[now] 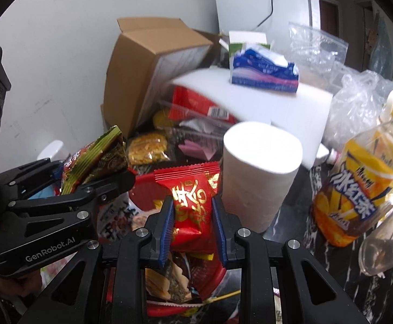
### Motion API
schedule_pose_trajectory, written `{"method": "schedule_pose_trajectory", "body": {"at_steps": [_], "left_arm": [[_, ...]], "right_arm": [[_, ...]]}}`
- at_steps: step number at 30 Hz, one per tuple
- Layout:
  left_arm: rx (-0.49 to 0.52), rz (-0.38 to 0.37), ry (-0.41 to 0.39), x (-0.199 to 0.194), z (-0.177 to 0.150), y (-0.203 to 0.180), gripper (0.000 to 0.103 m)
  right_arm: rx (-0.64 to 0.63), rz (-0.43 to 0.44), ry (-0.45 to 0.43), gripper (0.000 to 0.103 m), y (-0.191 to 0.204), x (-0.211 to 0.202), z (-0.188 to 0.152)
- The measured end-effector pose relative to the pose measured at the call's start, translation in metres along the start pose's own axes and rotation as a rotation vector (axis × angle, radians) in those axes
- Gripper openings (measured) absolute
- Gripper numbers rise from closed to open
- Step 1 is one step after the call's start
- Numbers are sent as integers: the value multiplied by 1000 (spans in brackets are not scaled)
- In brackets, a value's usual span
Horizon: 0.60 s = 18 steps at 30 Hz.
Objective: Organize snacks
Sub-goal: 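Lower both packets into the red basket and open both tools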
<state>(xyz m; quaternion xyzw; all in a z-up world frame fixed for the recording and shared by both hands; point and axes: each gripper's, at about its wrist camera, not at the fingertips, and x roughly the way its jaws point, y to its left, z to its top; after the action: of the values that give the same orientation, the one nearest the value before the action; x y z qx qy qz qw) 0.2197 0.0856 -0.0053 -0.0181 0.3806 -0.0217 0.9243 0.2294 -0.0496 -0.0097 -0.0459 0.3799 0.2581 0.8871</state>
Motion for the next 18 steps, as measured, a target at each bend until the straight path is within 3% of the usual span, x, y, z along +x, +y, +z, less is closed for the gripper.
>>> {"method": "schedule_pose_trajectory", "body": {"at_steps": [9, 18], "left_arm": [[9, 45, 59, 25, -8, 2, 49], [17, 69, 92, 36, -12, 4, 49]], "right_arm": [[-9, -28, 81, 27, -2, 26, -11], [-35, -47, 81, 28, 2, 31, -14]]}}
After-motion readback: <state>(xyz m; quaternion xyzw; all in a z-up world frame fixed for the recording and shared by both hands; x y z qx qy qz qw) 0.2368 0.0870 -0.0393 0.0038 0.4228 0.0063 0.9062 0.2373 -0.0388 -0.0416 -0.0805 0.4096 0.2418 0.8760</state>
